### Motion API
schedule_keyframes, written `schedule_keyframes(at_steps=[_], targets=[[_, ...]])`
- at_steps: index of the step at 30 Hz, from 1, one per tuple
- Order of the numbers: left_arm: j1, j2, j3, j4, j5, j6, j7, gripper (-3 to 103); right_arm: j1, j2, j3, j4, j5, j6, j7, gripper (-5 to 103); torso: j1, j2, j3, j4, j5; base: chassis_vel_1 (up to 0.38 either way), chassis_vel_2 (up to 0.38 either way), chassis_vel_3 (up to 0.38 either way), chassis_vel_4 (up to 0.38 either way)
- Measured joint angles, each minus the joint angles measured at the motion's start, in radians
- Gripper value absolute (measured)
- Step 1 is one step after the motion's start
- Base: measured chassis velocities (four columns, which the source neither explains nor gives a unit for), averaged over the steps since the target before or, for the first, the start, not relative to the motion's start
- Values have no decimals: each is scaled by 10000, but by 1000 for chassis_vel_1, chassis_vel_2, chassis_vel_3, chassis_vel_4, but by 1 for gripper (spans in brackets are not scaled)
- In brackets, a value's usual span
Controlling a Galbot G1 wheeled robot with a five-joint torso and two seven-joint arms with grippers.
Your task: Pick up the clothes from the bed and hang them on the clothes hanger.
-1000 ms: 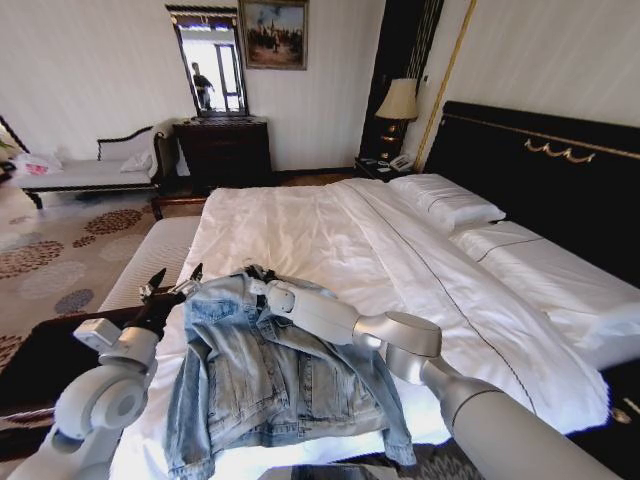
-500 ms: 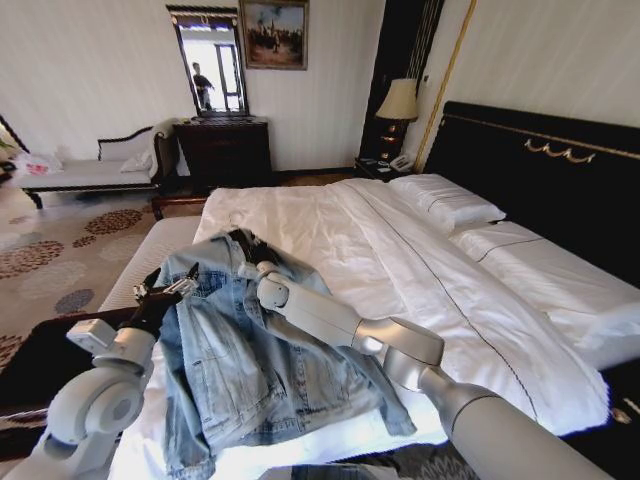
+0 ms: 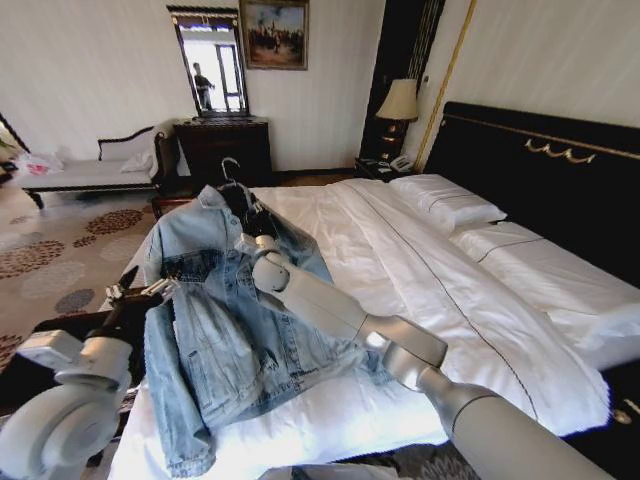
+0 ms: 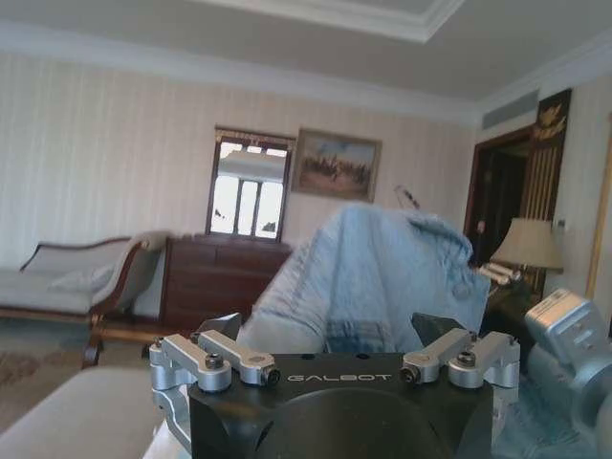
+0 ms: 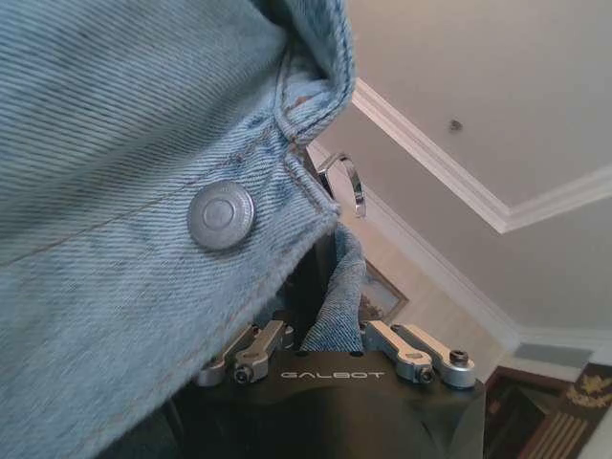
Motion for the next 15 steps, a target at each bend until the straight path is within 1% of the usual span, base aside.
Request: schedule_keyframes(at_steps=[2, 4, 6, 7, 9, 12, 15], targets=[[65, 21, -138, -41, -89, 0, 4, 100, 22, -3, 27, 0, 36, 1, 13, 22, 0, 0, 0, -1, 0, 0, 0, 0, 0], [352, 140, -929, -104, -612, 3, 59, 100, 93, 42, 161, -64, 69, 67, 70, 22, 1, 0, 0, -2, 0, 0, 0, 0, 0], [494, 232, -1327, -105, -898, 4, 47, 100, 116, 61, 278, -81, 76, 93, 117, 22, 1, 0, 1, 0, 1, 0, 0, 0, 0], [494, 232, -1327, -105, -898, 4, 47, 100, 116, 61, 278, -81, 76, 93, 117, 22, 1, 0, 1, 0, 1, 0, 0, 0, 0], [728, 315, -1749, -105, -1127, 6, 17, 100, 170, 56, 493, 70, 142, 88, 232, 22, 2, 0, 1, -1, 0, 0, 0, 0, 0], [866, 289, -1834, -104, -1122, 4, 17, 100, 269, -62, 591, 276, 248, 53, 316, 22, 2, 0, 1, 2, 0, 0, 0, 0, 0], [1035, 137, -1936, -95, -1080, -8, -29, 100, 545, -540, 778, 743, 602, -86, 476, 22, -1, 0, 1, 0, 0, 0, 0, 0, 0]])
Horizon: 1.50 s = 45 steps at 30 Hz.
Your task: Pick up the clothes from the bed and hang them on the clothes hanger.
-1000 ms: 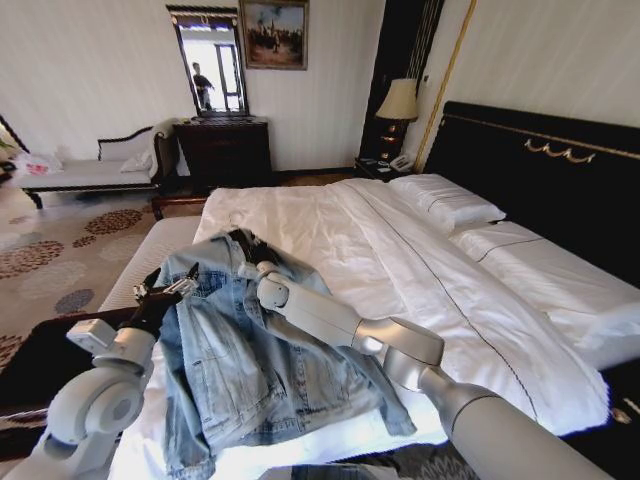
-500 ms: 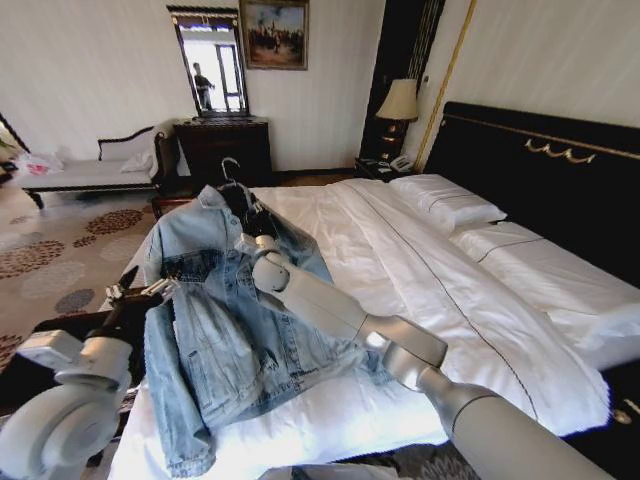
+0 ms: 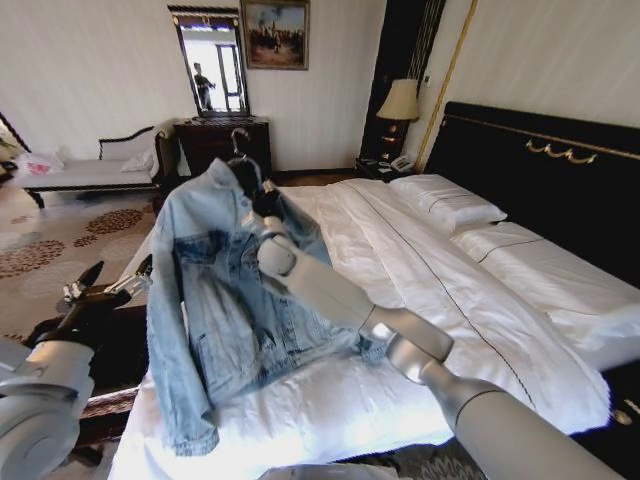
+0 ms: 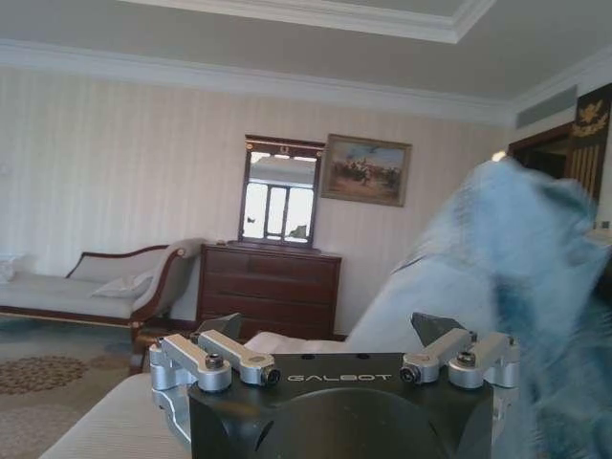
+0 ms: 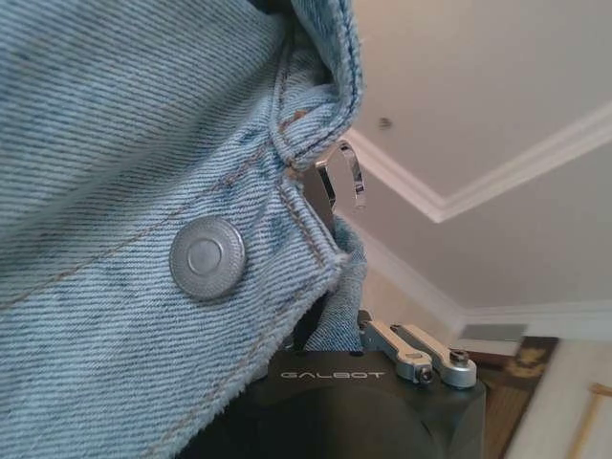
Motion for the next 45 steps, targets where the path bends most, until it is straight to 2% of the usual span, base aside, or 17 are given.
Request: schedule_keyframes(at_steps=[7, 9, 13, 17, 19, 21, 22, 25, 27, 30, 32, 34, 38, 40, 42, 45], targets=[[128, -5, -411, 11, -100, 35, -240, 100, 462, -821, 262, 756, 676, -161, 137, 22, 3, 0, 1, -2, 1, 0, 0, 0, 0], [200, -9, -545, 17, -130, 39, -390, 100, 658, -1274, 430, 1173, 994, -225, 214, 22, 2, 0, 1, -1, 1, 0, 0, 0, 0], [272, -49, -582, 21, -107, 40, -481, 100, 819, -1732, 637, 1577, 1122, -293, 283, 22, 1, 0, 1, -1, 2, 0, 0, 0, 0], [302, -186, -539, 26, 54, 38, -618, 100, 1092, -2662, 1062, 2434, 1374, -490, 379, 22, 2, -1, 1, 0, 3, 0, 0, 0, 0], [302, -202, -526, 27, 83, 38, -625, 100, 1120, -2810, 1120, 2571, 1429, -516, 390, 22, 3, 0, 1, 0, 3, 0, 0, 0, 0], [334, -267, -440, 29, 284, 36, -683, 100, 1248, -3544, 1311, 3147, 1757, -612, 441, 22, 2, 0, 1, 1, 3, 0, 0, 0, 0], [334, -267, -440, 29, 284, 36, -683, 100, 1248, -3544, 1311, 3147, 1757, -612, 441, 22, 2, 0, 1, 1, 3, 0, 0, 0, 0], [419, -332, -354, 31, 615, 37, -721, 100, 1337, -4670, 1577, 4028, 2351, -776, 539, 21, 1, 0, 0, -3, 5, 0, 0, 0, 0], [451, -350, -337, 31, 687, 36, -722, 100, 1345, -4916, 1627, 4259, 2569, -823, 574, 21, 1, 0, -1, -3, 5, 0, 0, 0, 0], [562, -416, -313, 31, 1011, 5, -708, 100, 1309, -5645, 1768, 5027, 3508, -874, 643, 20, 1, 1, -1, -4, 4, 0, 0, 0, 0], [788, -638, -309, 32, 1581, -219, -517, 100, 1006, -6378, 1981, 5881, 4294, -693, 476, 20, 1, 1, -1, -1, 4, 0, 0, 0, 0], [856, -709, -304, 32, 1705, -285, -453, 100, 926, -6532, 2047, 6054, 4473, -653, 434, 20, 1, 2, -1, 0, 3, 0, 0, 0, 0], [1455, -1594, -87, 33, 2799, -970, 302, 100, 217, -7565, 2733, 7157, 5413, -556, 331, 20, 1, 2, -1, -5, 3, 0, 0, 0, 0], [1576, -1810, -53, 34, 2968, -1117, 467, 100, 89, -7705, 2859, 7304, 5561, -554, 329, 20, 0, 1, -2, -6, 5, 0, 0, 0, 0], [1904, -2341, 20, 35, 3331, -1624, 917, 100, -218, -8038, 3142, 7690, 5897, -554, 326, 20, -1, 1, -1, 3, 5, 0, 0, 0, 0], [2070, -2485, 51, 35, 3576, -2148, 1258, 100, -499, -8411, 3403, 8067, 6148, -557, 334, 20, -2, 1, -1, 5, 2, 0, 0, 0, 0]])
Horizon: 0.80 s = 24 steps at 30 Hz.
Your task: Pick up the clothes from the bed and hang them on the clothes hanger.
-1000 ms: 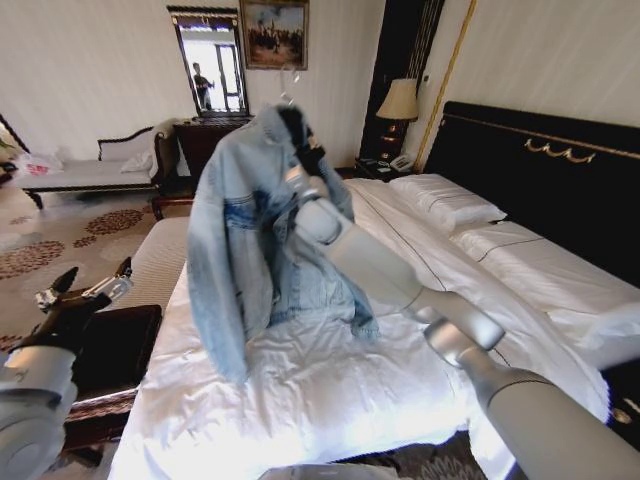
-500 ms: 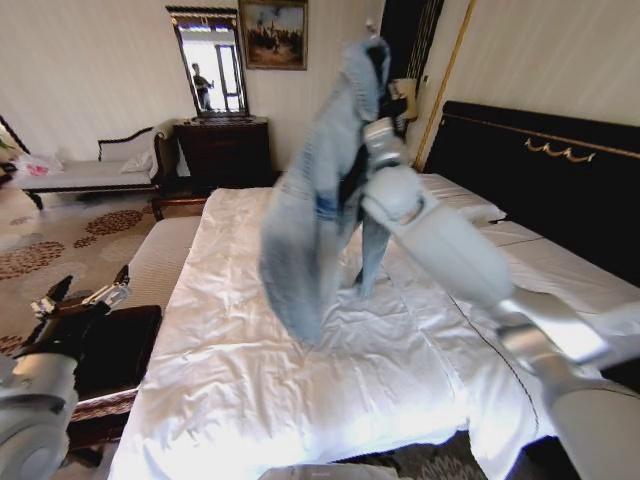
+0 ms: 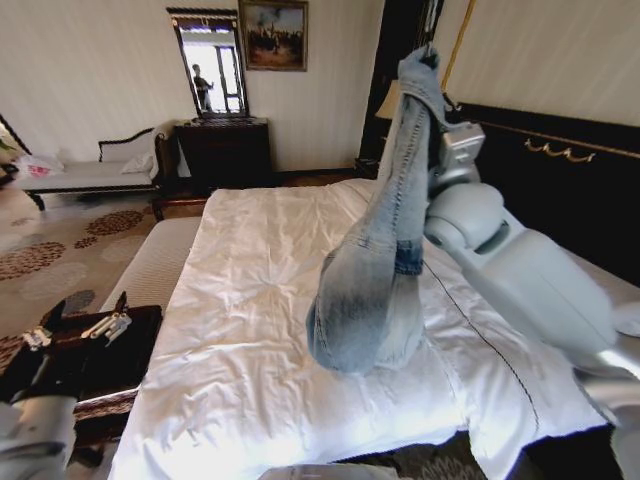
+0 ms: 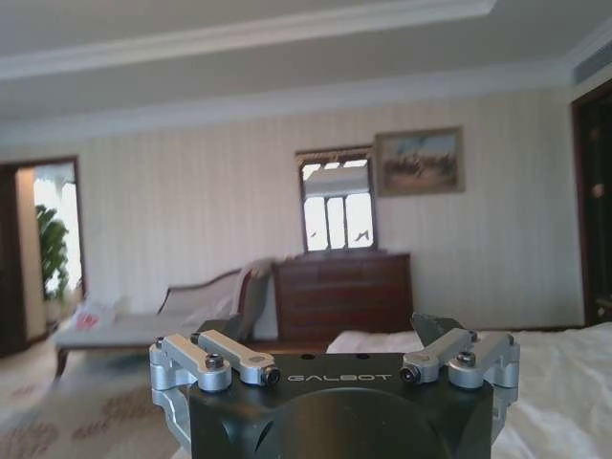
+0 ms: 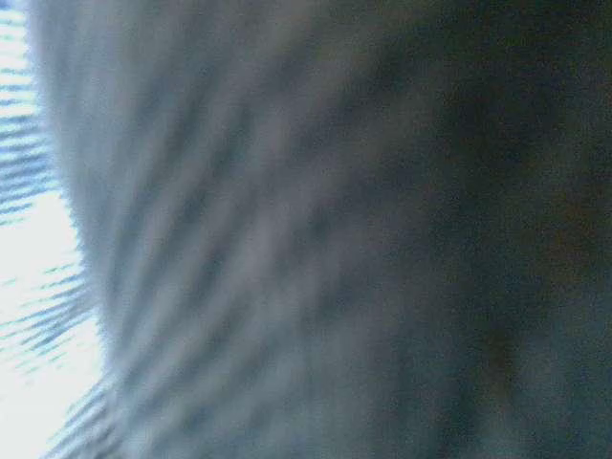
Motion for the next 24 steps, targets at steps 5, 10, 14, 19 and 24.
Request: schedule_keyframes(at_steps=[5, 10, 14, 19, 24], targets=[[161, 150, -5, 0, 325, -717, 292, 100, -397, -652, 445, 580, 551, -29, 22, 20, 1, 0, 0, -10, -2, 0, 0, 0, 0], [289, -22, 141, 0, 479, -1170, 431, 100, -738, -925, 737, 870, 725, -30, 3, 20, 0, 0, 1, -3, -1, 0, 0, 0, 0], [291, -46, 167, -1, 506, -1201, 434, 100, -1377, -1071, 1004, 1200, 885, 111, -174, 20, 3, 0, 1, -3, -5, 0, 0, 0, 0], [285, -44, 168, -1, 505, -1201, 433, 100, -2095, -1200, 1316, 1446, 782, 217, -398, 20, 3, 0, 1, -7, -2, 0, 0, 0, 0], [278, -39, 168, -2, 495, -1196, 431, 100, -2897, -1327, 1704, 1760, 361, 167, -453, 20, 3, 0, 2, -6, -3, 0, 0, 0, 0]])
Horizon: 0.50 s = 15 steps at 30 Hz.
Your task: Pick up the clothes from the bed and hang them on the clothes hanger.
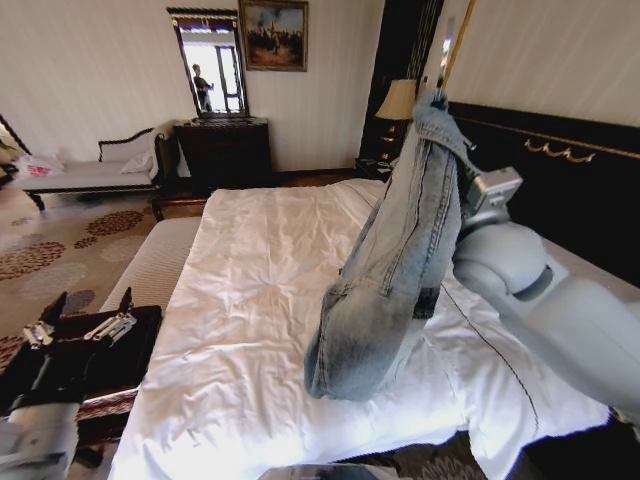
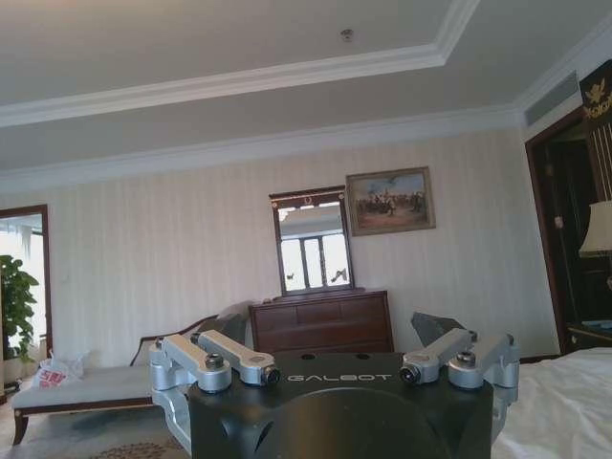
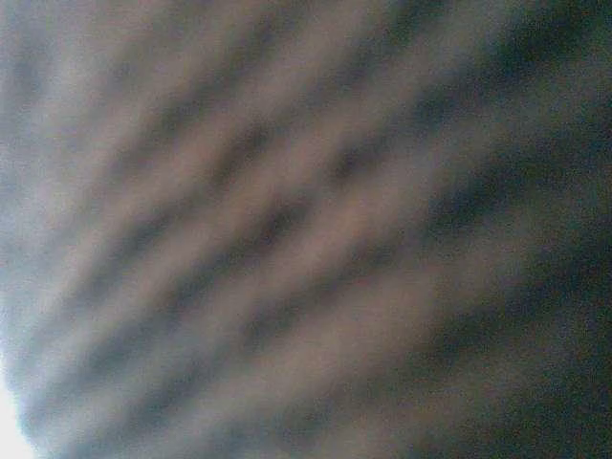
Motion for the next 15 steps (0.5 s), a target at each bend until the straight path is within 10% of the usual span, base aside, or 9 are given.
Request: schedule_keyframes(at_steps=[15], targets=[[-9, 10, -6, 1, -29, 41, -21, 100, -2970, -85, 2086, 803, -1046, -186, -378, 20, 5, -3, 1, 0, 0, 83, -92, -103, 95]])
